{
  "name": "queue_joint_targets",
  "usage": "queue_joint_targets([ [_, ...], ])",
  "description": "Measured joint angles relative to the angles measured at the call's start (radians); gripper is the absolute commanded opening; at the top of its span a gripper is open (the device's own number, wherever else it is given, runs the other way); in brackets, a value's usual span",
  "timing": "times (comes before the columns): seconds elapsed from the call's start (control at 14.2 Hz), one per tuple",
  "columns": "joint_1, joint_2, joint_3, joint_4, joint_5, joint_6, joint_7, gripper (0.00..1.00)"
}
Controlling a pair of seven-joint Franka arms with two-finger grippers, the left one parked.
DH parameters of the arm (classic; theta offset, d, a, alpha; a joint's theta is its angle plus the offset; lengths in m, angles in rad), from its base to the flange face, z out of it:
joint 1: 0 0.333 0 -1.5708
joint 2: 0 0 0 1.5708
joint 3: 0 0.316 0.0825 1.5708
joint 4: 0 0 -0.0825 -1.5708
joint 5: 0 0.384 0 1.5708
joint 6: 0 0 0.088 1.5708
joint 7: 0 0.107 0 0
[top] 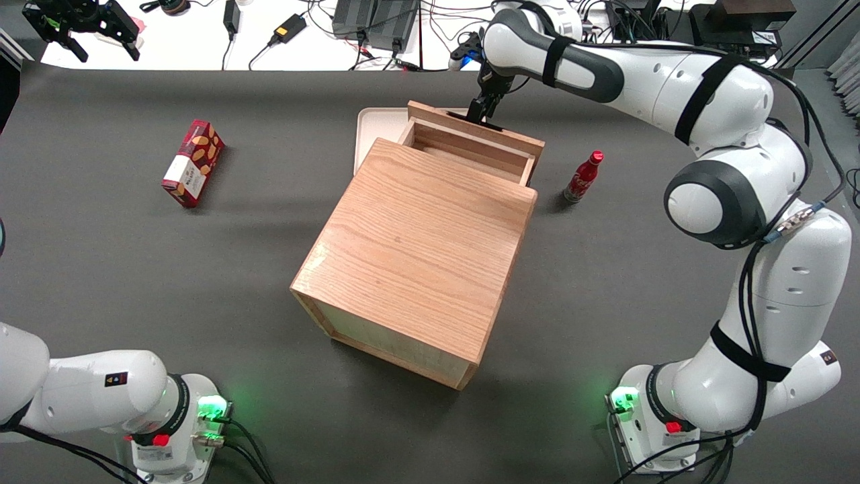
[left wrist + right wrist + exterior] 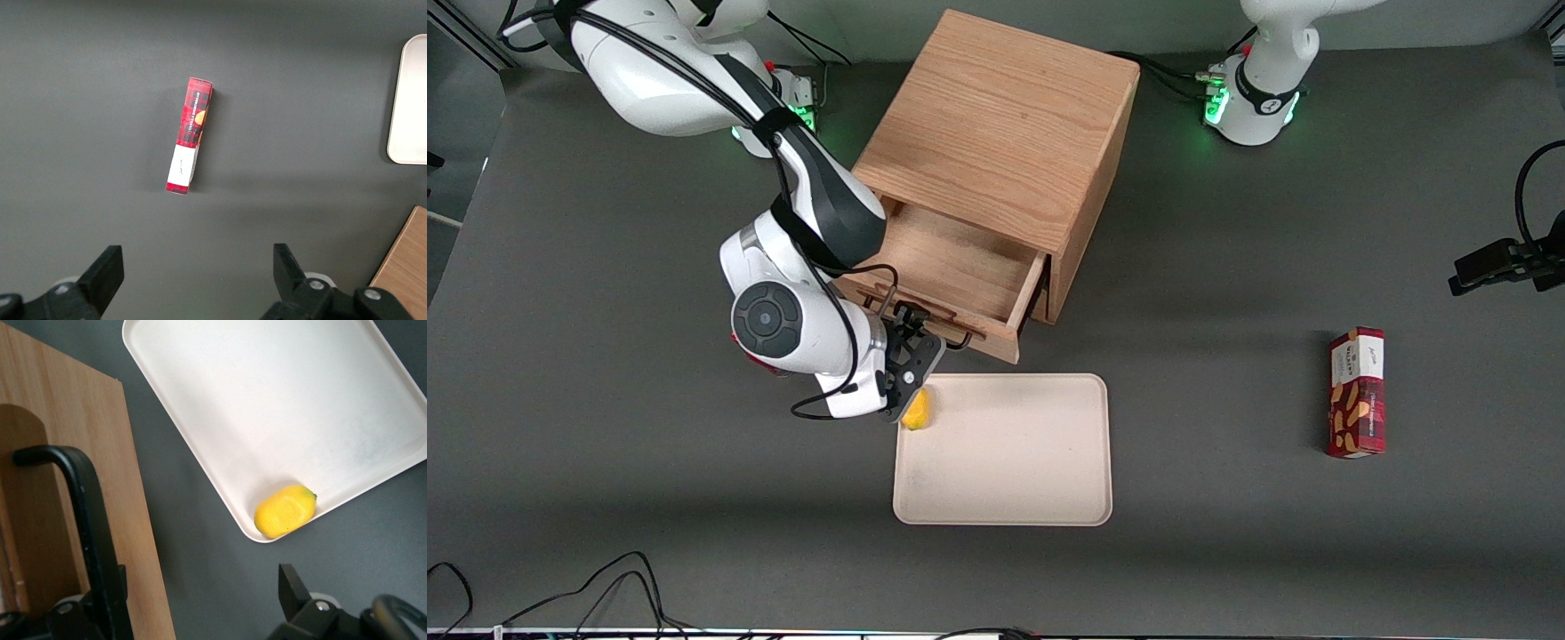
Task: Open upper drawer
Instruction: 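Pull the upper drawer outward by its handle with the right gripper, then keep pulling the drawer further open with the right gripper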
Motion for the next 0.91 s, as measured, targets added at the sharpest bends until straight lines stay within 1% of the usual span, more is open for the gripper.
queue_joint_targets([
  [0.91, -0.002, 0.047, -0.044, 0.085, -0.001, -0.020, -0.029, 1.00],
])
